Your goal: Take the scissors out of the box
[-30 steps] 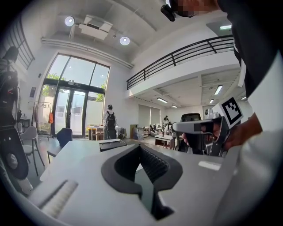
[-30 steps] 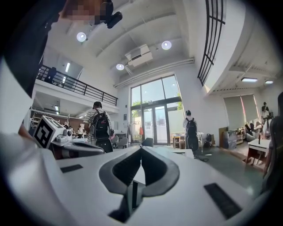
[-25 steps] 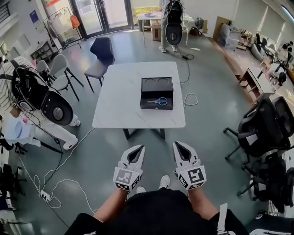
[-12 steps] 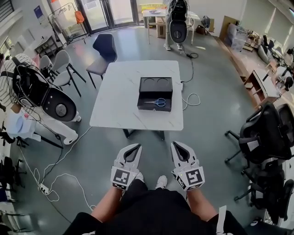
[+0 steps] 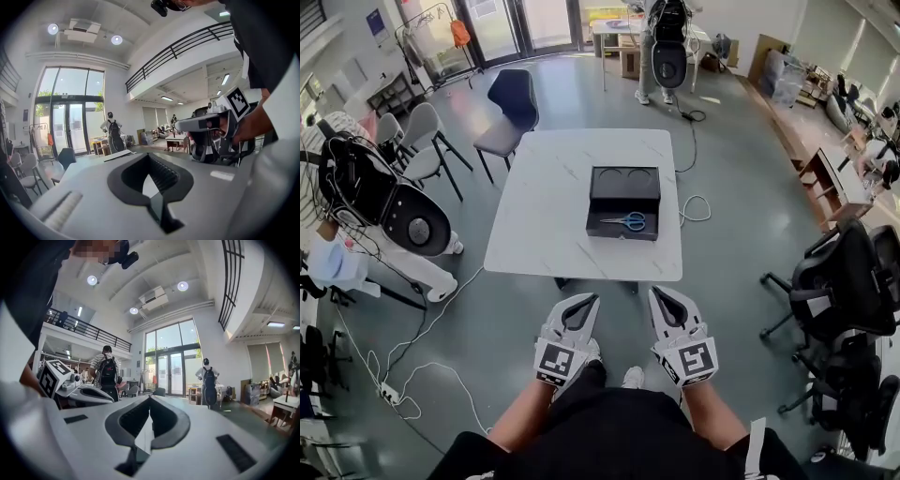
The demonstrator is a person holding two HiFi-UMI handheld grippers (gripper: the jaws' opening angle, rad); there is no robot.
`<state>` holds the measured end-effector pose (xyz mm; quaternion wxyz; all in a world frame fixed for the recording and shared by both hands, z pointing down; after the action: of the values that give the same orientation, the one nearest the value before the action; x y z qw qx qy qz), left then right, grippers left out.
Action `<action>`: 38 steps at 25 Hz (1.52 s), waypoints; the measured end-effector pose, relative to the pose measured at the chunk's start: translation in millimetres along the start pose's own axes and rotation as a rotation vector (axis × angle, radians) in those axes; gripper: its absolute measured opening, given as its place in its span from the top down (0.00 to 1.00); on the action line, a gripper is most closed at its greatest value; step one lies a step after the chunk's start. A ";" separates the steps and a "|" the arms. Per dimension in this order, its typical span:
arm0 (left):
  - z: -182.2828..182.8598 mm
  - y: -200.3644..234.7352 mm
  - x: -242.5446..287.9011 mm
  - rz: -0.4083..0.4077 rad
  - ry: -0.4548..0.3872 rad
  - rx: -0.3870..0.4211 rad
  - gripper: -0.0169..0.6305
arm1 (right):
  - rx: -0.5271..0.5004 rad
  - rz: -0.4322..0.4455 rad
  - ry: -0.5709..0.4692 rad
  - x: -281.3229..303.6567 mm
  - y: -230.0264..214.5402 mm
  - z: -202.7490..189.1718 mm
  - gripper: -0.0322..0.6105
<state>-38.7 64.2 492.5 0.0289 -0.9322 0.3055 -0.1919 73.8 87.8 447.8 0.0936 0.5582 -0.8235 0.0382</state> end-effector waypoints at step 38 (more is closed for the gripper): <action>6.2 145.5 88.1 -0.081 -0.056 -0.089 0.96 | 0.165 -0.175 0.023 142.1 -65.6 7.1 0.94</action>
<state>-52.4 -105.4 491.8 -0.0119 -0.9492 0.2747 -0.1532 82.7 -67.5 466.1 0.0599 0.6333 -0.7646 0.1037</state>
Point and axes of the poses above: the fingertips, and each gripper's own axes: x forward along the fingers, y to its left, z out of its top, the point moved 1 cm from there along -x, backward along the fingers, and after that the axes turned 9 degrees about y, right-handed, at the moved point
